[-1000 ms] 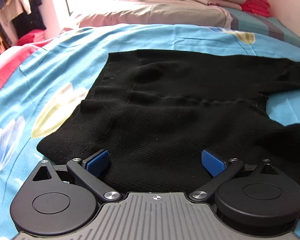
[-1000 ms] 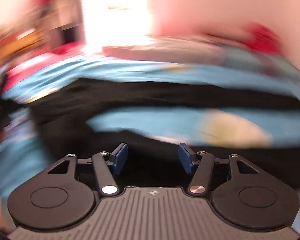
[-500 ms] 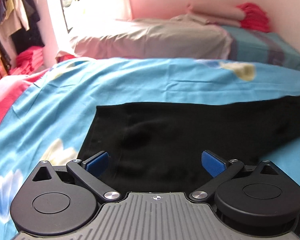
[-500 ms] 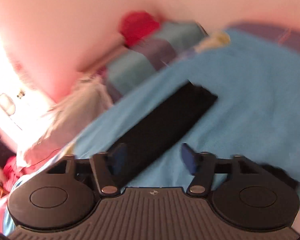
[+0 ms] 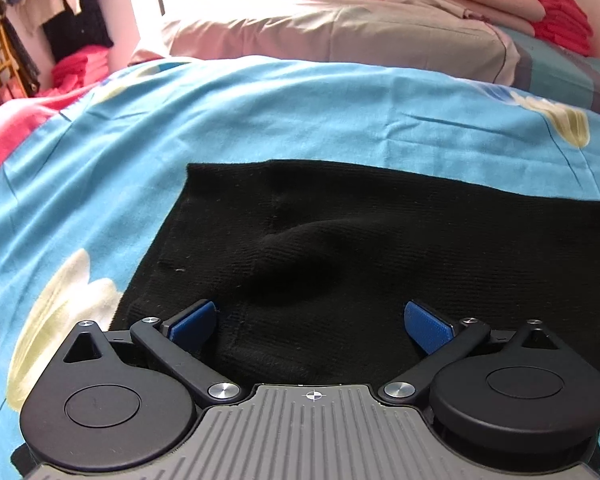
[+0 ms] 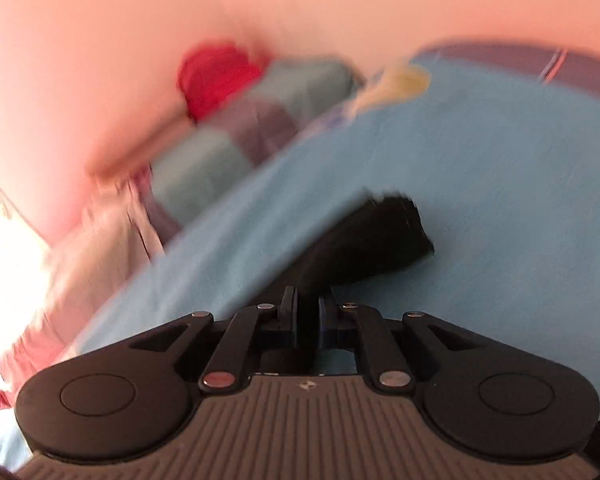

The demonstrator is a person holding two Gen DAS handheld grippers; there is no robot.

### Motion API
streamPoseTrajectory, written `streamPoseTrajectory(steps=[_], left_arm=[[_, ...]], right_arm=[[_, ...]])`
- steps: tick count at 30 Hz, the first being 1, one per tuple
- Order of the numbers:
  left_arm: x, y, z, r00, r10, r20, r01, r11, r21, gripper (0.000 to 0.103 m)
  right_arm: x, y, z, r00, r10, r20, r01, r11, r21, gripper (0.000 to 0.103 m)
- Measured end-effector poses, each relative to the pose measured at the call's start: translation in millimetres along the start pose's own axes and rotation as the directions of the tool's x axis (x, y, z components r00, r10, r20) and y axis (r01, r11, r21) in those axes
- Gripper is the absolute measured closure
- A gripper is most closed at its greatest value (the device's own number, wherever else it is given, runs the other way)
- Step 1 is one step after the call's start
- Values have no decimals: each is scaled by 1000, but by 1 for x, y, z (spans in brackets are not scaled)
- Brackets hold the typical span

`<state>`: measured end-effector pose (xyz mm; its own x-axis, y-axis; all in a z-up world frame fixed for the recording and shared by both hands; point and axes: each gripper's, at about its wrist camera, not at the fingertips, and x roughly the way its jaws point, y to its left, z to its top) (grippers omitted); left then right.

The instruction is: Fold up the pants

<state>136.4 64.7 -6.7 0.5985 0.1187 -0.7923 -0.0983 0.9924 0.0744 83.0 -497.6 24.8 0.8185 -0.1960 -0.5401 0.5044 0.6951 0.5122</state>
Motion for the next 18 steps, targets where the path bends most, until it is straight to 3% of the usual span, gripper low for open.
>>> streamPoseTrajectory(steps=[2,5,8,9,13,18], left_arm=[[0,6,-3,1000,-11,4,11,1000,-6,0],[2,3,-2,1000,1,12,-1,1000,14,0],[2,2,-1,1000,10,4,-11,1000,20,0],[1,3,0,1000,10,-4,-10,1000,19,0],[-16,10,-7,1000,23,-11,-23,1000,15,0],[-55,32,-30,998,23,58,-23,1000,-10,0]], right_arm=[[-14,-24,5,999,-9,47,6,998,63,91],[10,-36,-7,990,-61,-128,61,998,-4,89],[-10,-35,-9,993,-88,-79,89,996,7,68],[-18,-33,-9,992,-107,-60,109,994,19,65],[-63,-16,-15,992,-112,51,116,990,-79,34],[-126,-14,-43,998,-14,69,26,984,-175,33]])
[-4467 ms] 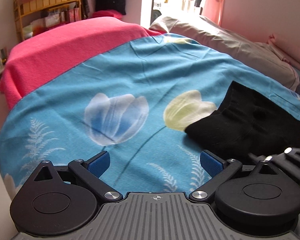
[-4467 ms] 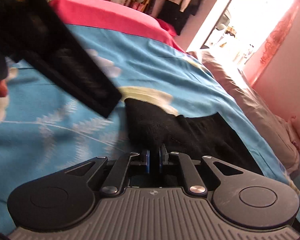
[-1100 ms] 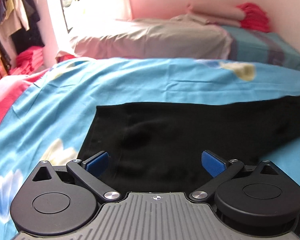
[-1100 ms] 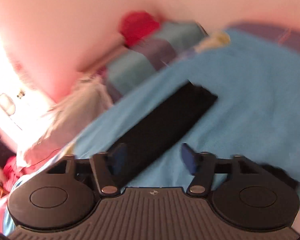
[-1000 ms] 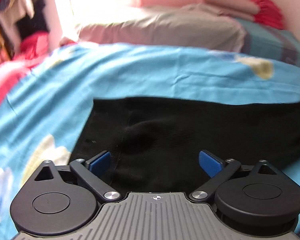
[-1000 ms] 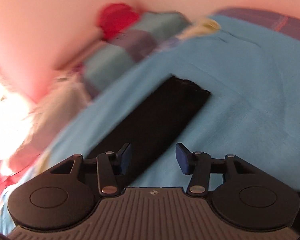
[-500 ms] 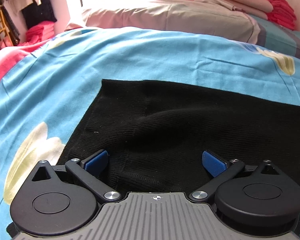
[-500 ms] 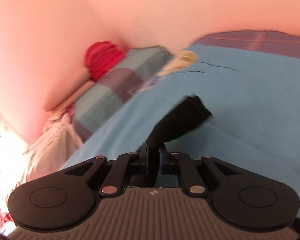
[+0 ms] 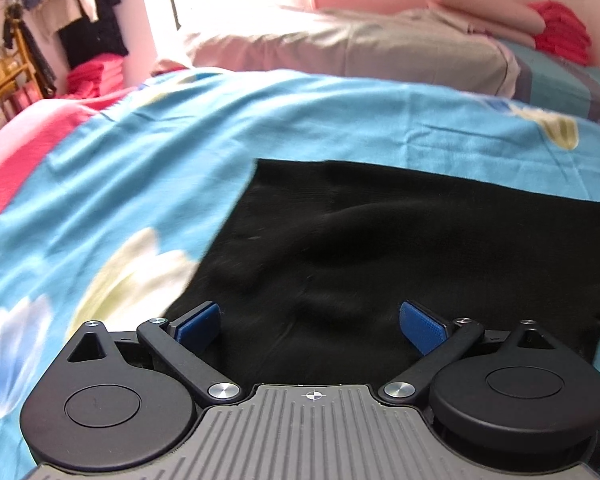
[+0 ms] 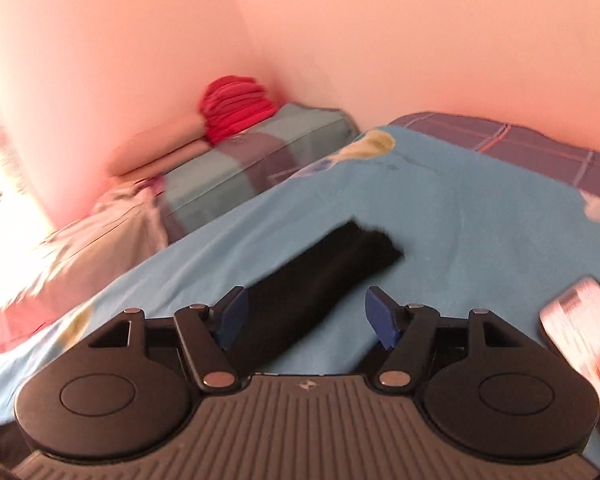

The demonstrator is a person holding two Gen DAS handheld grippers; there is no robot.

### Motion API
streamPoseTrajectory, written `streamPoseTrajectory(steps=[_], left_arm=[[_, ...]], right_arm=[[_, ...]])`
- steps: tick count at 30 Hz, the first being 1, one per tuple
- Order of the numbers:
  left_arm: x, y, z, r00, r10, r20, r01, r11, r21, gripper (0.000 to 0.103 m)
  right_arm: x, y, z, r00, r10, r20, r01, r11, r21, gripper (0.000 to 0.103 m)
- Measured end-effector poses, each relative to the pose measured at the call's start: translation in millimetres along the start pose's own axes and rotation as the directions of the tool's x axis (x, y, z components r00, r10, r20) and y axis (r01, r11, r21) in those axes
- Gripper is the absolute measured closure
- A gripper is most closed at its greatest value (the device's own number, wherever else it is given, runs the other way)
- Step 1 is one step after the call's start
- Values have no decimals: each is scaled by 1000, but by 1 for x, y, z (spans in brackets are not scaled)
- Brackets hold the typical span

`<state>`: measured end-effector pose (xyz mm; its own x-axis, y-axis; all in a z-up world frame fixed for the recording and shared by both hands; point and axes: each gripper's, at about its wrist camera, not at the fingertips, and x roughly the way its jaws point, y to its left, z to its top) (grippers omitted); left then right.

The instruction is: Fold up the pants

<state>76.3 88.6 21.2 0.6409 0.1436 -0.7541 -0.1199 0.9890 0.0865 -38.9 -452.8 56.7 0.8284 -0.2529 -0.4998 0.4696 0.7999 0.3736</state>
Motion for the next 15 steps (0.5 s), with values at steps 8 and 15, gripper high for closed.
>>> streamPoseTrajectory(steps=[8,15], left_arm=[[-17,30,-42,997,80,-22,-81,995,-54,0],[-26,28,-57,993,117,5,-116,991,-63,0]], right_arm=[[-37,-42,-60,992,-82,-99,85,996,29,59],[-1,-34,-60,995,-22,-97,17,999,-47,83]])
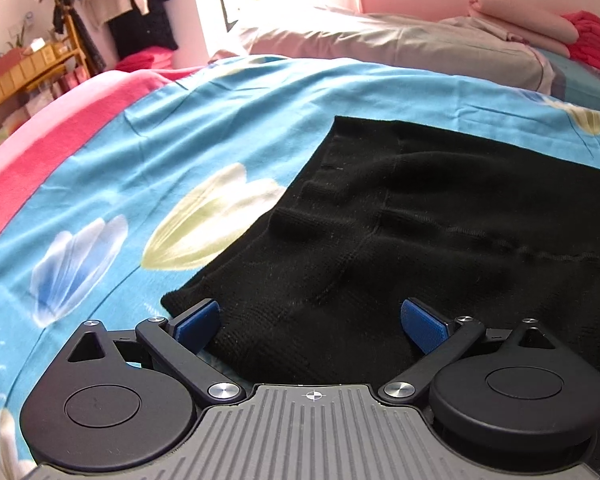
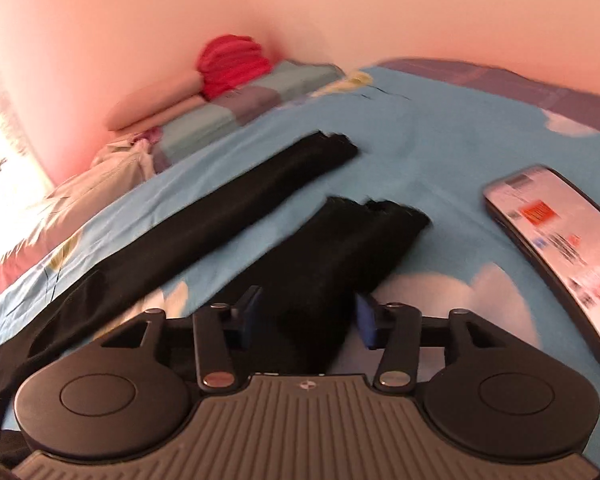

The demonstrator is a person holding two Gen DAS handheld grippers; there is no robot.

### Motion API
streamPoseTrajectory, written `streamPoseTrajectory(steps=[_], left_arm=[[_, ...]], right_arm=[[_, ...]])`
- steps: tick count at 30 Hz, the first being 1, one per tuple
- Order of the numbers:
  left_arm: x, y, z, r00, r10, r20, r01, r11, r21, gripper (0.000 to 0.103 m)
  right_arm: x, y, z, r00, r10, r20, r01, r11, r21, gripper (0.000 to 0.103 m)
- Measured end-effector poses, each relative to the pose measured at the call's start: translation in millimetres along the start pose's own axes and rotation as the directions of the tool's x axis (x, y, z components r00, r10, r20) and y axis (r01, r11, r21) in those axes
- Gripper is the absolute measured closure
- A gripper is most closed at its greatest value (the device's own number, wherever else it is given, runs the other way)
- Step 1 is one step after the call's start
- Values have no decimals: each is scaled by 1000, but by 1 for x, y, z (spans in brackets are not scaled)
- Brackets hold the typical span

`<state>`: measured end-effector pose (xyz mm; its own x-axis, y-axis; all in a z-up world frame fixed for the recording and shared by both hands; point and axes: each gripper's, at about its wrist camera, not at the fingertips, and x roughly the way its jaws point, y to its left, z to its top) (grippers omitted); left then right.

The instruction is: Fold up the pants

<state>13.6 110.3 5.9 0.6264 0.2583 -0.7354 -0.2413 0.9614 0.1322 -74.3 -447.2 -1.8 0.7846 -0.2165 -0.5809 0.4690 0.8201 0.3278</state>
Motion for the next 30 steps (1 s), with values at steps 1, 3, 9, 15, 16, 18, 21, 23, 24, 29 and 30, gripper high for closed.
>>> streamPoseTrajectory(steps=[1,3,9,15,16,18,21,23,24,29,30], left_arm=[[-1,0,-1,1000,4,1,-4,1000,-5,0],[-3,1,-2,1000,10,-2,-10,1000,-7,0],[-7,4,-10,1000,2,13,-2,1000,-6,0],[-11,19,-21,999,-34,22,34,999,-40,0],[-12,21,-21,999,-34,21,35,998,-44,0],[-15,25,-23,999,-40,23,41,998,-55,0],[-18,27,-24,999,-42,19,43,996,-73,0],[-18,27,-24,999,-38,13,39,996,-76,0],[-18,26,-23,999,-35,8,36,996,-77,0],[-18,25,-20,1000,-25,-15,24,996,-83,0],[-18,25,-20,1000,-23,-16,22,996,-82,0]], right_arm=[[5,1,2,1000,-14,-13,14,999,-34,90],[-7,-4,13,1000,-4,12,4,1000,-30,92],[-33,-26,27,985,-162,53,162,987,5,79],[-85,13,8,963,-168,209,192,976,-101,42],[-89,37,-1,981,-69,181,107,972,-210,39],[-97,96,-32,985,155,71,-105,878,-467,36],[-114,183,-98,912,382,-147,-357,566,-744,36],[-122,230,-147,883,412,-224,-378,344,-859,47],[-123,247,-167,871,419,-257,-387,261,-884,52],[-98,306,-213,867,384,-318,-386,113,-916,73],[-90,311,-210,871,379,-313,-388,141,-911,80]])
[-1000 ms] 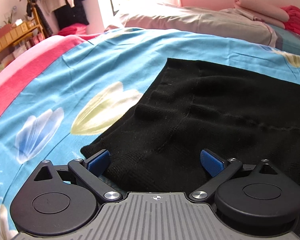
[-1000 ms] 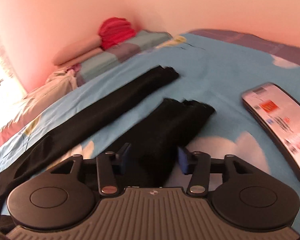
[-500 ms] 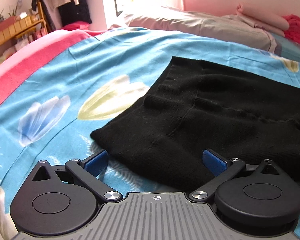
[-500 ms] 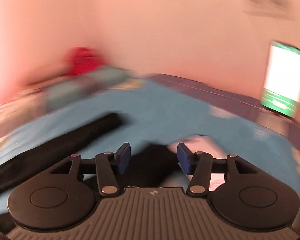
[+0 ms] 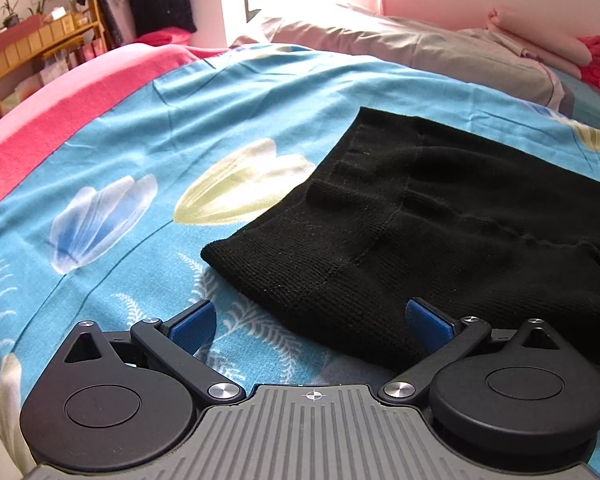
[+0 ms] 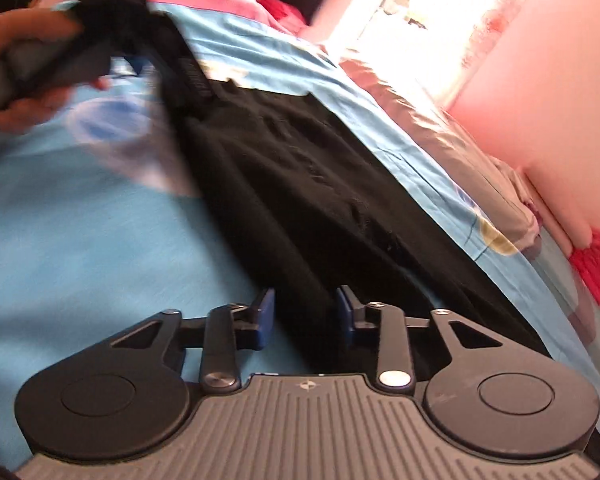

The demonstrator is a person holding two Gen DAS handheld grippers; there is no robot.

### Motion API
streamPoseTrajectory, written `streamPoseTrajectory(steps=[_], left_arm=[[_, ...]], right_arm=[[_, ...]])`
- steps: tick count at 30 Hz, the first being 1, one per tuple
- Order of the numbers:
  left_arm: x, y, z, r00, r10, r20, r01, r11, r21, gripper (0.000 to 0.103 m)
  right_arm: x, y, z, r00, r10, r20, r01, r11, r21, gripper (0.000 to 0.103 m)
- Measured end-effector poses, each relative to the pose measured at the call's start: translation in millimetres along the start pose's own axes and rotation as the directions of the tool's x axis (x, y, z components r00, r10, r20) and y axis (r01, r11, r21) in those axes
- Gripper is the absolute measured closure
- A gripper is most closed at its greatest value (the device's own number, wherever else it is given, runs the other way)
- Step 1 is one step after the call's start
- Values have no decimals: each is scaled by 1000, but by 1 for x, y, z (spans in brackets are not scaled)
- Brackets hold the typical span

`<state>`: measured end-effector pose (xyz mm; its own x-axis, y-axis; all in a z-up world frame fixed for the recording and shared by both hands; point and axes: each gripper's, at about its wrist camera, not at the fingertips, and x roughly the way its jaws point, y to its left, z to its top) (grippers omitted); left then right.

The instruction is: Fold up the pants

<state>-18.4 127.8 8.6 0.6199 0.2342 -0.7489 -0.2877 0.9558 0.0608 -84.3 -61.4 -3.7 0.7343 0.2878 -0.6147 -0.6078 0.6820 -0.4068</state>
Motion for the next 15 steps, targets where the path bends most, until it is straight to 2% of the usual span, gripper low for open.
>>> streamPoseTrajectory(steps=[1,2,3,4,6,7,9,10,11,13,15], left_arm=[[1,0,1,1000,1,-2,-1,1000,1,0],[1,0,1,1000,2,-5,-2,1000,4,0],[0,0,1,1000,3,-7,-3,1000,7,0],[1,0,2,1000,2,-8,-2,1000,9,0],[2,0,2,1000,1,-9,-1,1000,13,0],[3,-1,3,1000,5,-9,-5,1000,17,0],[3,-2,3,1000,11,-10,-11,1000,21,0],[2,-2,2,1000,12,-9,-11,1000,20,0],[2,-2,2,1000,11,-9,-11,1000,20,0],[2,-2,2,1000,10,-11,-10,1000,17,0],[2,-3,2,1000,15,-13,-15,1000,16,0]], right_arm=[[6,-6,0,1000,9,-20,-8,999,47,92],[6,-10,2,997,54,-48,-49,993,111,92],[-4,-8,2,995,90,-32,-85,988,131,92],[-15,0,0,993,119,-19,-117,989,96,92],[-29,14,-13,995,98,-3,-98,995,10,93],[-30,14,-15,996,87,0,-87,996,8,93],[-32,7,-13,996,91,-3,-91,995,47,87],[-33,6,-9,996,89,9,-90,994,60,81],[-37,7,-4,996,83,39,-85,995,57,70],[-37,11,3,994,82,70,-84,996,31,56],[-24,18,10,993,92,79,-94,995,21,56]])
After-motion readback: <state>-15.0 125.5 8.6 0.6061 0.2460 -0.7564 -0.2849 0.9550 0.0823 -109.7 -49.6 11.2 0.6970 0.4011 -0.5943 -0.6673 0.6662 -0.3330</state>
